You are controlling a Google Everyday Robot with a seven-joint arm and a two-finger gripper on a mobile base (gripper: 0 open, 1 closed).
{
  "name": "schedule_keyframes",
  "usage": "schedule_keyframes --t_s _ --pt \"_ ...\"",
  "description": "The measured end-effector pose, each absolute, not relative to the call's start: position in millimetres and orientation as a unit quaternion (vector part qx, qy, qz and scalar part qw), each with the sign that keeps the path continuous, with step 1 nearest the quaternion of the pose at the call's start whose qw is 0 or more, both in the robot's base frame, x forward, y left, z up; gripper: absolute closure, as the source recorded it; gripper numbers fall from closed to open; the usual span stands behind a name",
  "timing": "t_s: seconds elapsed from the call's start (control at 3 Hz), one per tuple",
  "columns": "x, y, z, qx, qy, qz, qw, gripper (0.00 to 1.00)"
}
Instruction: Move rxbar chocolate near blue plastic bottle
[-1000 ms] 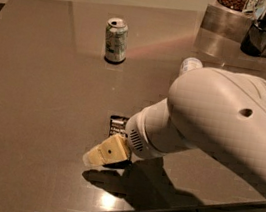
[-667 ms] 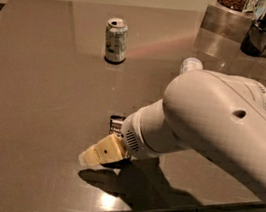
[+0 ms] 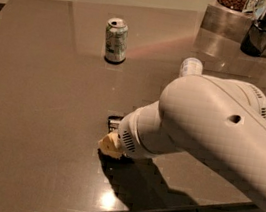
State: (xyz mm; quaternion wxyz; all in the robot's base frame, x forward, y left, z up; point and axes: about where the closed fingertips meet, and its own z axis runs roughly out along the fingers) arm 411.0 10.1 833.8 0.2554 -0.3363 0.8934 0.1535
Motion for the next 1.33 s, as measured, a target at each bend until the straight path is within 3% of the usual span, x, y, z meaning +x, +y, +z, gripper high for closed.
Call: schedule_keyframes --t_s 0.67,1.33 --pt "415.1 -7.2 861.0 -0.313 0.895 0.121 0.295 1.00" --pt "437.1 -33.4 880.9 -0.286 0.900 0.080 0.318 1.00"
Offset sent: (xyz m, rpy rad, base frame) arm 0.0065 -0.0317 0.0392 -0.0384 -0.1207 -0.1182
